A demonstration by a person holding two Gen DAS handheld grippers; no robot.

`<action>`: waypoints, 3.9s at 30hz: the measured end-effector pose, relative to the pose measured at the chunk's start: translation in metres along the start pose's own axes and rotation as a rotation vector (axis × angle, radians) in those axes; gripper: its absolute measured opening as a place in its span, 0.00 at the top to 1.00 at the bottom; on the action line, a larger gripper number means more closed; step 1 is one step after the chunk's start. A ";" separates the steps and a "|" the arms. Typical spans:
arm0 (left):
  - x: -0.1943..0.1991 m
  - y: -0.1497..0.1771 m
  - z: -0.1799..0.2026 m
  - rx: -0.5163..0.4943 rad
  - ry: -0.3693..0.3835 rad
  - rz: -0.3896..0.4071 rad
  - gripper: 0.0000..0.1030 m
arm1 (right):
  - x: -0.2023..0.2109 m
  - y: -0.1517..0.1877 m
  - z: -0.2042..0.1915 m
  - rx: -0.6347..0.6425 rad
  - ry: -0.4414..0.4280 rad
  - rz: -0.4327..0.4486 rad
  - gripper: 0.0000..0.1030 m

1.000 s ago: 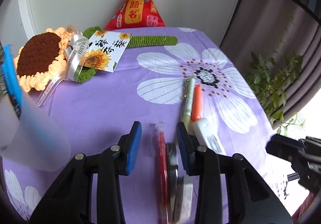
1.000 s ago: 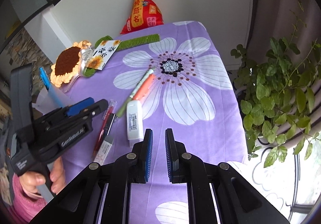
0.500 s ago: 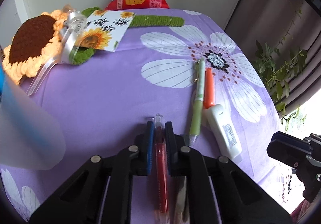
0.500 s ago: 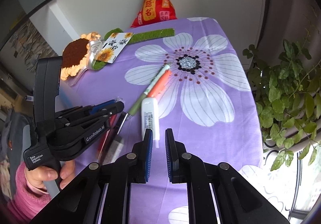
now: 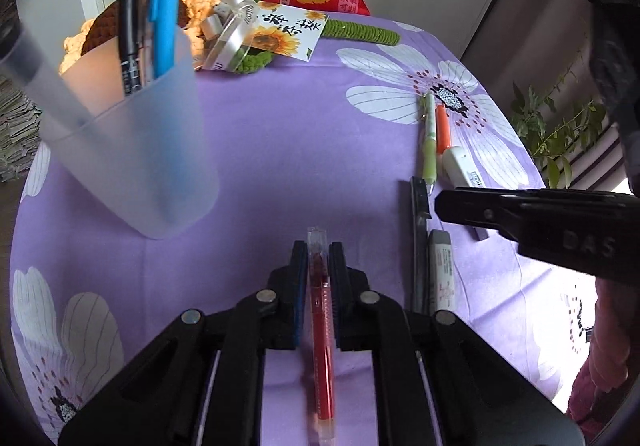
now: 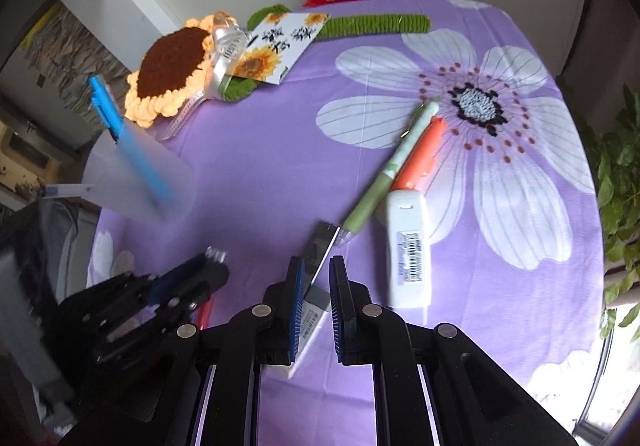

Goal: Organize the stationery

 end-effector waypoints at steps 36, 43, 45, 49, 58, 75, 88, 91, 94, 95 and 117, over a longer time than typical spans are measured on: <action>0.010 0.002 -0.005 0.003 0.105 0.042 0.92 | 0.009 -0.021 -0.034 -0.023 0.104 0.047 0.88; 0.053 -0.008 0.011 -0.037 0.125 0.148 0.92 | 0.063 -0.012 -0.033 -0.012 0.061 0.173 0.88; 0.061 -0.007 0.015 -0.044 0.127 0.165 0.92 | 0.069 -0.010 -0.039 -0.005 0.054 0.193 0.88; 0.078 -0.005 0.025 -0.059 0.133 0.196 0.92 | 0.087 -0.002 -0.041 0.017 0.050 0.230 0.88; 0.117 -0.007 0.034 -0.087 0.128 0.278 0.92 | 0.116 0.006 -0.044 0.017 0.038 0.289 0.88; 0.176 -0.023 0.028 -0.110 0.077 0.397 0.92 | 0.136 0.013 -0.048 0.015 0.025 0.328 0.88; 0.243 -0.066 0.039 -0.171 0.010 0.544 0.92 | 0.141 0.015 -0.046 0.014 0.015 0.335 0.88; 0.255 -0.081 0.036 -0.175 -0.020 0.578 0.92 | 0.142 0.016 -0.043 0.010 0.015 0.338 0.88; 0.262 -0.096 0.028 -0.167 -0.051 0.597 0.92 | 0.143 0.016 -0.041 0.005 0.018 0.340 0.88; 0.262 -0.100 0.025 -0.161 -0.055 0.597 0.92 | 0.144 0.015 -0.040 0.004 0.019 0.341 0.88; 0.099 -0.024 -0.127 0.255 -0.077 0.159 0.83 | 0.132 0.014 -0.042 0.002 0.025 0.313 0.88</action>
Point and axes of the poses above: each gripper's, at about its wrist camera, not at the fingertips, and x roughly against the way its jaws point, z to its right, y to its underside, the point moved 9 cm from there along -x, roughly the way its jaws point, and after that the axes turned 15 degrees about y, right-handed, at the moved point
